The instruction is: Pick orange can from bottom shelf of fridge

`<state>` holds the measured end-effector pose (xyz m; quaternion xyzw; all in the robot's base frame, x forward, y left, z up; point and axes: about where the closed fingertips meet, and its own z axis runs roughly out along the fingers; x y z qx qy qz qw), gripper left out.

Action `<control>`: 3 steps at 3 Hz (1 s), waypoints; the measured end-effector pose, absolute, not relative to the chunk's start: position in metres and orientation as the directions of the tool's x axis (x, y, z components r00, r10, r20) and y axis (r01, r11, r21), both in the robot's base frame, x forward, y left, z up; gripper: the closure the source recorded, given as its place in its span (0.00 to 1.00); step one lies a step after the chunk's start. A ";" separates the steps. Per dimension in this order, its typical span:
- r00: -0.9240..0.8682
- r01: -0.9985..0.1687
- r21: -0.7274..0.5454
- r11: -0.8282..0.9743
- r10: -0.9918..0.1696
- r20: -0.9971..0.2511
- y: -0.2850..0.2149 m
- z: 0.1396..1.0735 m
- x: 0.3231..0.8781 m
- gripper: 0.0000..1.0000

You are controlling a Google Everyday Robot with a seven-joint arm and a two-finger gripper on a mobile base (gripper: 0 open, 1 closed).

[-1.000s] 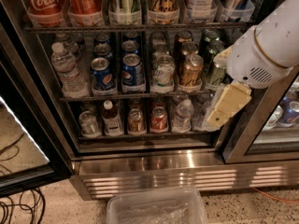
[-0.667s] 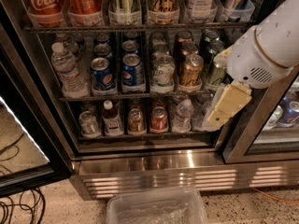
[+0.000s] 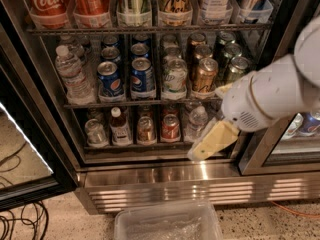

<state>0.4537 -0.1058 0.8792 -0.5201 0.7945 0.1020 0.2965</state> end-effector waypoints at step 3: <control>-0.252 -0.852 -0.113 0.511 -0.590 -0.767 -0.050 0.840 0.476 0.00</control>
Offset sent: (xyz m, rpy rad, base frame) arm 0.0450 0.0630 -0.0332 0.3737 -0.1861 -0.0328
